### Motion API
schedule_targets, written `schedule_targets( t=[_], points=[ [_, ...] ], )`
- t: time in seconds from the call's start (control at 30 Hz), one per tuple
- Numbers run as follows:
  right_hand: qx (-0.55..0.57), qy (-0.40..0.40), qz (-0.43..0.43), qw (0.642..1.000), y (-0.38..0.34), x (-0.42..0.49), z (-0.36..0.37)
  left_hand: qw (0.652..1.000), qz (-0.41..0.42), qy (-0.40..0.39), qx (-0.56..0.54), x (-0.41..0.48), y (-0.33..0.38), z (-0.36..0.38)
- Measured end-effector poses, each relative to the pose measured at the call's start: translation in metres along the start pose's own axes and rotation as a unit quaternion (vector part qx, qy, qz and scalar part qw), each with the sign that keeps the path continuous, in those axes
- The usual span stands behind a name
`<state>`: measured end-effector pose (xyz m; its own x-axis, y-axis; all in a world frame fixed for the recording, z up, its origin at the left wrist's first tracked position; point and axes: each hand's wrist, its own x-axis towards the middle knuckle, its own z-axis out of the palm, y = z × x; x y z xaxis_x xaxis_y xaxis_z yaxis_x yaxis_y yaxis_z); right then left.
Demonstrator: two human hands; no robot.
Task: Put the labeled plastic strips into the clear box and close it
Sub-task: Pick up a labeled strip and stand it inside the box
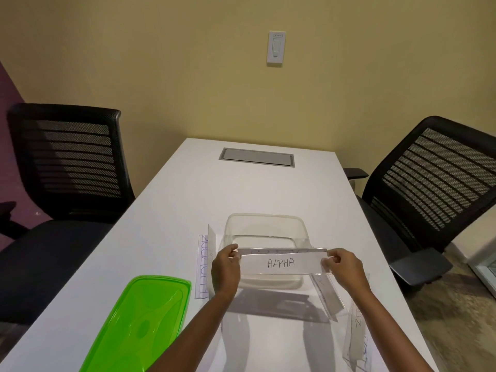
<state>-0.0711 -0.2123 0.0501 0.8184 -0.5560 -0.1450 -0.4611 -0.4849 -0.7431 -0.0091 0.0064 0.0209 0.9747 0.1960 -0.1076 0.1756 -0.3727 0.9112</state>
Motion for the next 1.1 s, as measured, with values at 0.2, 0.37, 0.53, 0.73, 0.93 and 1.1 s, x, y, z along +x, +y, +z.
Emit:
schedule_targets(
  t=[0.2,0.37,0.53,0.73,0.93,1.1],
  points=[
    [0.036,-0.011,-0.021,0.999,-0.023,0.005,-0.006,1.000,-0.008,-0.003,0.024,0.019,0.012,-0.006],
    [-0.043,-0.022,-0.093,0.994,-0.038,0.015,-0.002,0.997,0.029,-0.046,0.058,0.041,0.020,-0.014],
    [-0.123,0.022,-0.144,0.982,-0.042,0.026,0.010,0.980,0.068,-0.105,0.155,0.059,0.029,-0.014],
    [-0.193,0.056,-0.120,0.972,-0.047,0.047,0.022,0.957,0.081,-0.106,0.257,0.078,0.035,-0.003],
    [-0.101,-0.024,-0.040,0.994,-0.046,0.074,0.037,0.951,0.058,-0.091,0.291,0.097,0.038,0.017],
    [-0.105,-0.057,-0.003,0.993,-0.044,0.097,0.053,0.943,0.030,-0.115,0.312,0.104,0.035,0.039]
  ],
)
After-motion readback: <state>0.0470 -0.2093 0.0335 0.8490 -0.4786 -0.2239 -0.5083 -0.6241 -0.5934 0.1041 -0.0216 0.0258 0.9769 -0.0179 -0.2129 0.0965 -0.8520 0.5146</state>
